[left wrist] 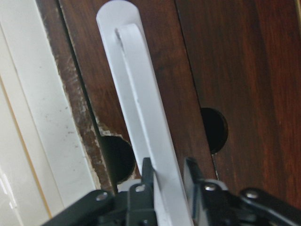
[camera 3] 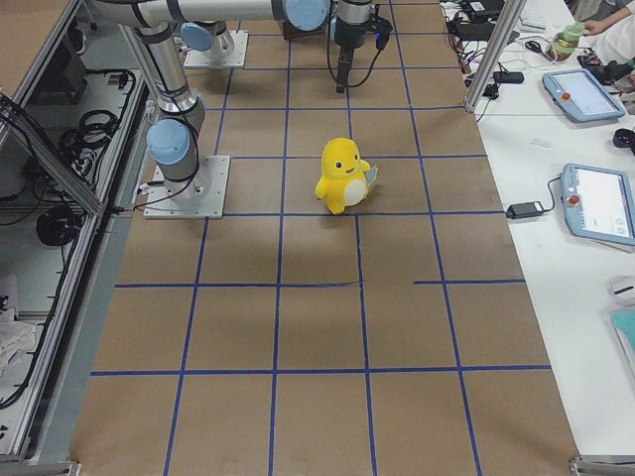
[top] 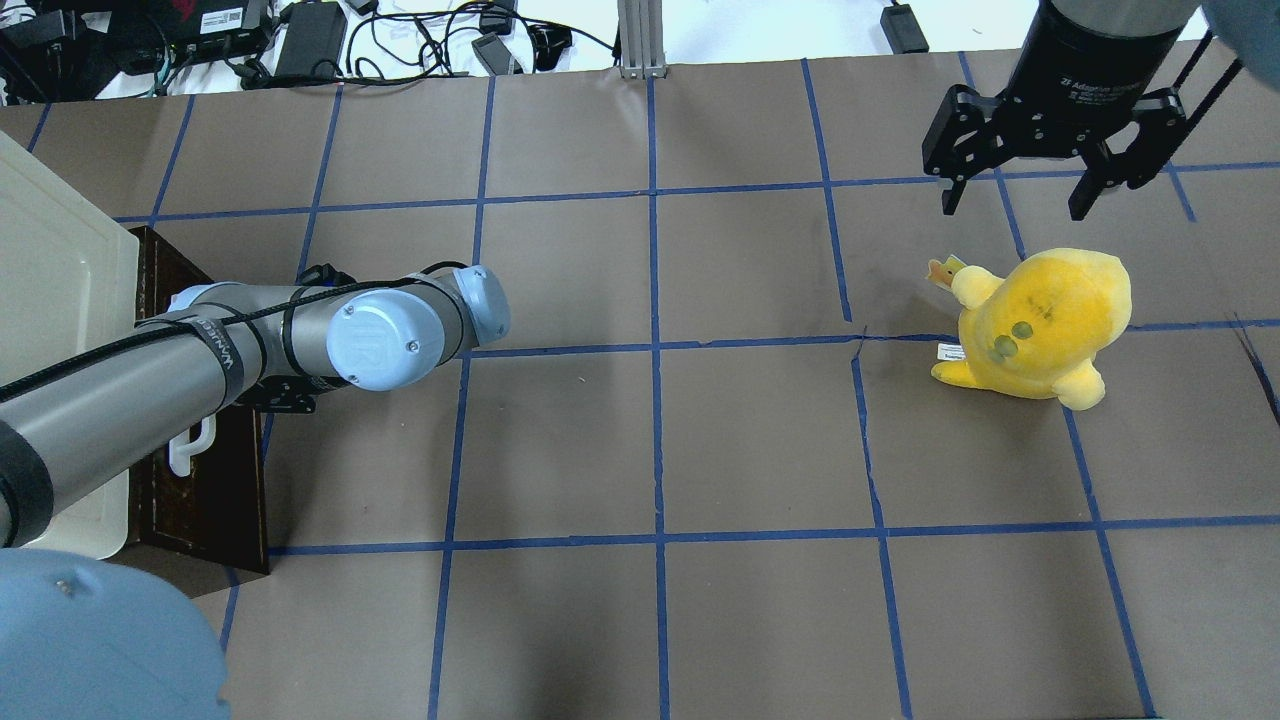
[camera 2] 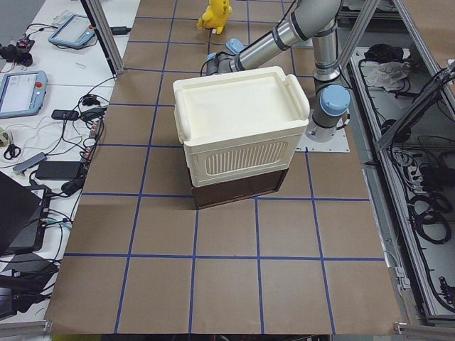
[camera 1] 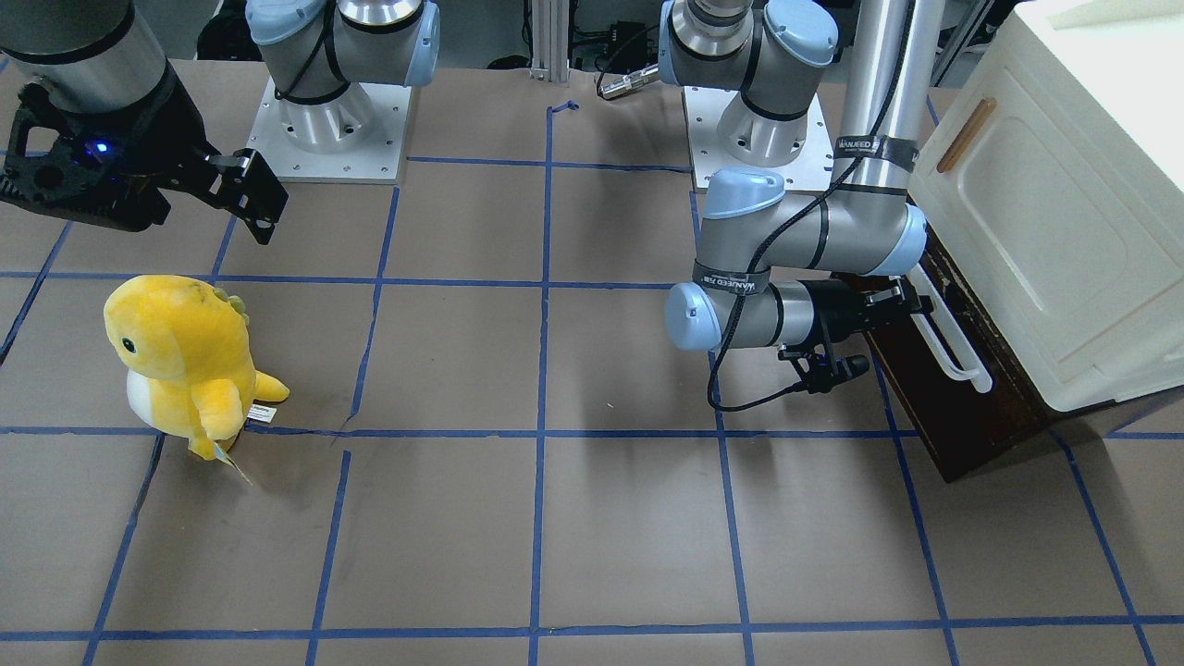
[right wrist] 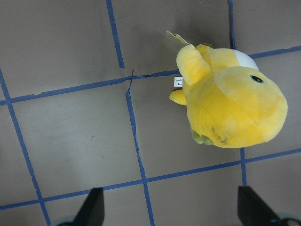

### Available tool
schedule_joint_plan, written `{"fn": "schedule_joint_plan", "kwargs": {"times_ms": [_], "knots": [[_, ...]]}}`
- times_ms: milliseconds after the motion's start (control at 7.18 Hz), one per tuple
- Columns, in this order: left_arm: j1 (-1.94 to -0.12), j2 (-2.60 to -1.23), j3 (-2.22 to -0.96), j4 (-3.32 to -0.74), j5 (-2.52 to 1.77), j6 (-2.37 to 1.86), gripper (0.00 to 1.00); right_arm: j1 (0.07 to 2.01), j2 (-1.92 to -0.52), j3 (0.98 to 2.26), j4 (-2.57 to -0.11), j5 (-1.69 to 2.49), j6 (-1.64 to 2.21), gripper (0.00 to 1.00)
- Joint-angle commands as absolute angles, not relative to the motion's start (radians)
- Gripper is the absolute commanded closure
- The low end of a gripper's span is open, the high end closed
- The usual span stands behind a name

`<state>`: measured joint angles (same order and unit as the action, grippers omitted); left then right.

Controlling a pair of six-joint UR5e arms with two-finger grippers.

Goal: Pull drawer sideways
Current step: 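Pull the handle with the left gripper away from the cabinet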

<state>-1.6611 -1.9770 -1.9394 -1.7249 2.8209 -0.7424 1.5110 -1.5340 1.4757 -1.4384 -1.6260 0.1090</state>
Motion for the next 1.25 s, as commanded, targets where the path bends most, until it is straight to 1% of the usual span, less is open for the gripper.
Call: {"fn": "schedule_joint_plan", "kwargs": {"times_ms": [0, 557, 1114], "knots": [[-1.686, -1.974, -1.937, -1.726, 2.821, -0.744, 0.84, 1.511, -1.534, 1.476, -1.439, -1.626, 0.109, 0.0], [-1.778, -1.977, -1.928, -1.717, 2.81, -0.744, 0.85, 1.511, -1.534, 1.476, -1.439, -1.626, 0.109, 0.0], [-1.874, -1.987, -1.888, -1.717, 2.806, -0.726, 0.84, 1.511, -1.534, 1.476, -1.439, -1.626, 0.109, 0.0]]}}
